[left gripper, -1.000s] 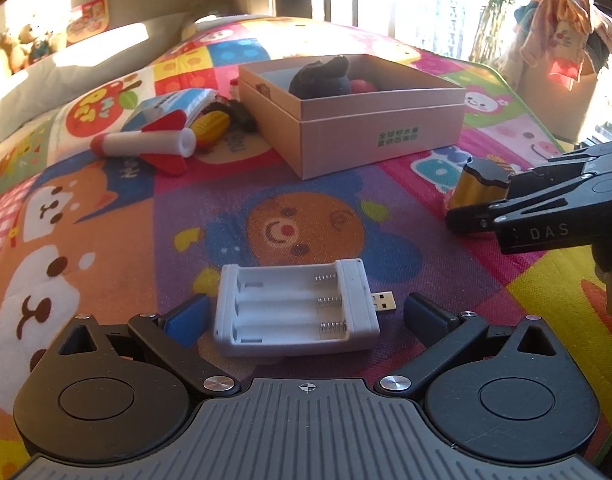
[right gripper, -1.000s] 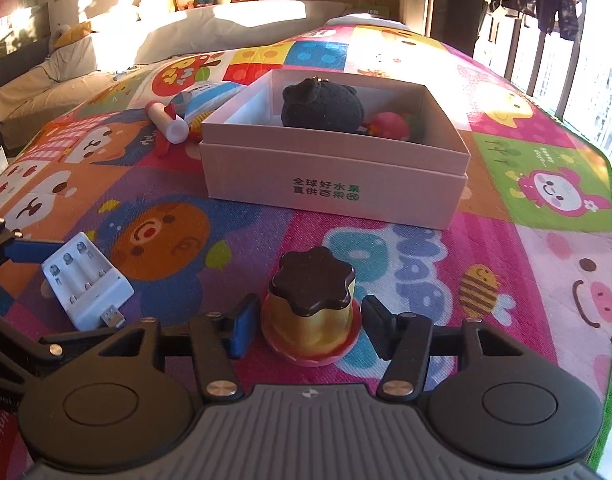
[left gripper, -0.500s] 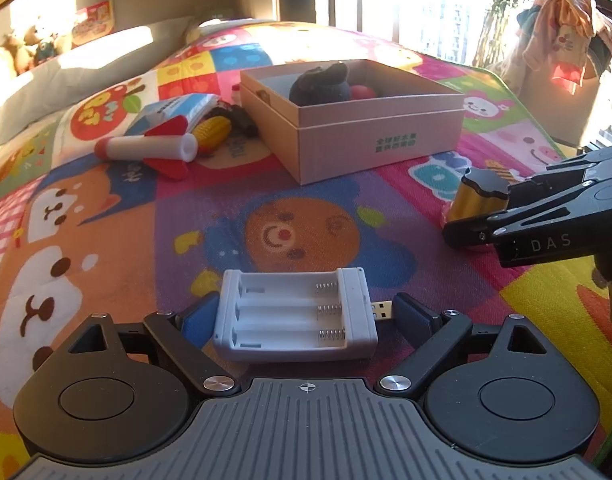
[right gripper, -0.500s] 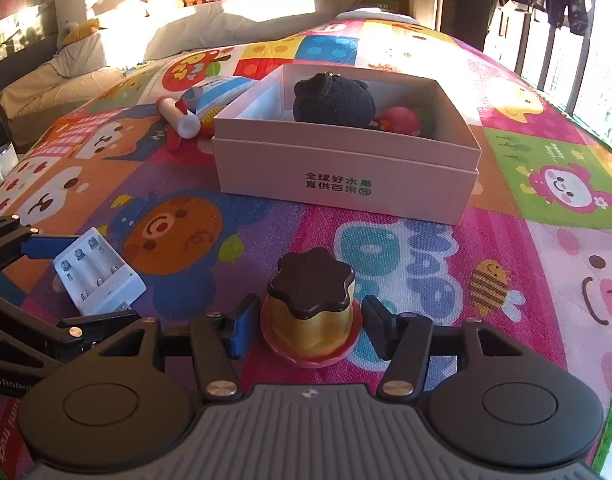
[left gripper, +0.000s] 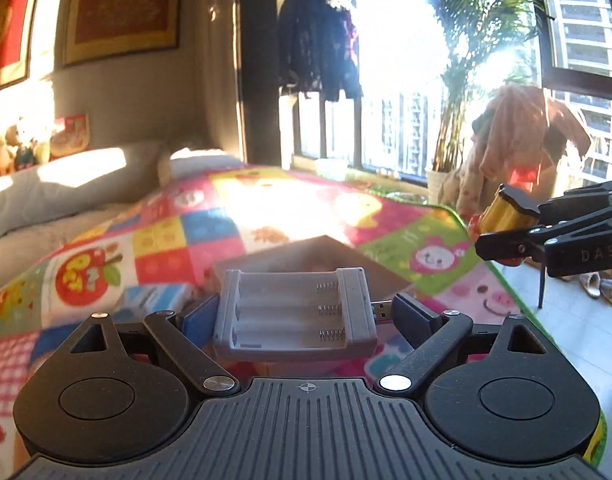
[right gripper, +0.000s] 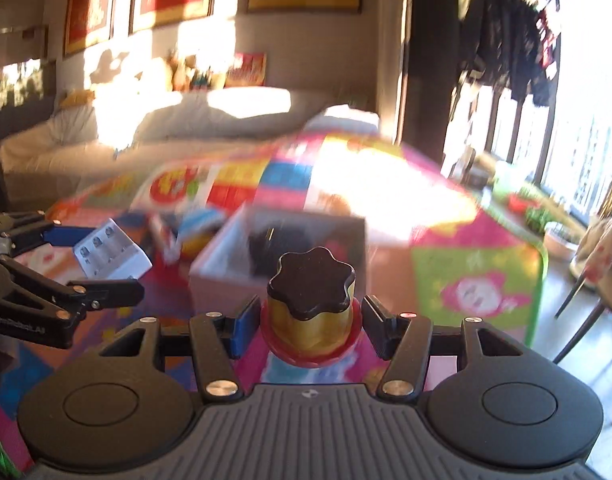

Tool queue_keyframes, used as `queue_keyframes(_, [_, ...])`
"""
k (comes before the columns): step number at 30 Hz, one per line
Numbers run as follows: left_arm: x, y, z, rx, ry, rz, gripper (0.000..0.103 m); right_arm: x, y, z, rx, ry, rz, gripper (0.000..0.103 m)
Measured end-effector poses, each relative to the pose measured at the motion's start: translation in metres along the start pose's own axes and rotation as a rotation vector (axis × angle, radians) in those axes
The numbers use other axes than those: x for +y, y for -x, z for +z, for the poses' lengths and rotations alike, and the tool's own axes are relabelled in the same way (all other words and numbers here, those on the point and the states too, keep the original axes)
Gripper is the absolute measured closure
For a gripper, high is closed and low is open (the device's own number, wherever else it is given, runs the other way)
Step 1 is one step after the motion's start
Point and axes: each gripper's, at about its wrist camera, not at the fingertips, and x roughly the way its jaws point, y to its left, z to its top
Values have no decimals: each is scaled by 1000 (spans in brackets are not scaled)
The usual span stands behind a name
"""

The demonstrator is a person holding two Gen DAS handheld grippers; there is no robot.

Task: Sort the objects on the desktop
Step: 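Drop the pudding toy and charger into the pink box with both tools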

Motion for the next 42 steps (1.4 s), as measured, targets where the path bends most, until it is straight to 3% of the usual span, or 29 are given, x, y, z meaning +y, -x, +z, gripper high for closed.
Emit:
queue_keyframes(5, [-9, -22, 23, -56, -36, -20, 9, -13, 8, 31, -111, 10, -80, 47])
queue_keyframes(11, [8, -42, 28, -40, -17, 36, 9, -24, -23, 49, -106, -20, -101, 47])
queue_keyframes(16, [35, -53, 25, 14, 49, 77, 9, -26, -76, 63, -72, -49, -66, 47])
queue_keyframes(18, [39, -58, 21, 37, 48, 86, 9, -25, -101, 63, -75, -42, -46, 40])
queue_keyframes(19, [40, -60, 19, 47, 45, 93, 9, -24, -112, 62, -82, -39, -51, 29])
queue_keyframes(22, [42, -67, 13, 73, 50, 96, 8, -28, -123, 53, -79, -84, -75, 25])
queue_keyframes(25, [39, -80, 7, 104, 61, 76, 9, -40, -113, 33, -74, -172, -45, 12])
queue_keyframes(28, [31, -96, -1, 135, 87, 29, 9, -50, -95, 0, -52, -217, -89, 4])
queue_keyframes(32, [17, -119, -9, 158, 118, -13, 8, -56, -78, -44, 8, -274, -119, 3])
queue_keyframes(36, [15, -136, -10, 155, 96, 42, 6, -53, -73, -72, 47, -292, -137, 3])
queue_keyframes(39, [19, -125, -15, 170, 111, 14, 3, -55, -72, -80, 64, -332, -122, 0])
queue_keyframes(42, [22, -103, -27, 175, 91, 31, 2, -55, -74, -85, 79, -347, -115, 0])
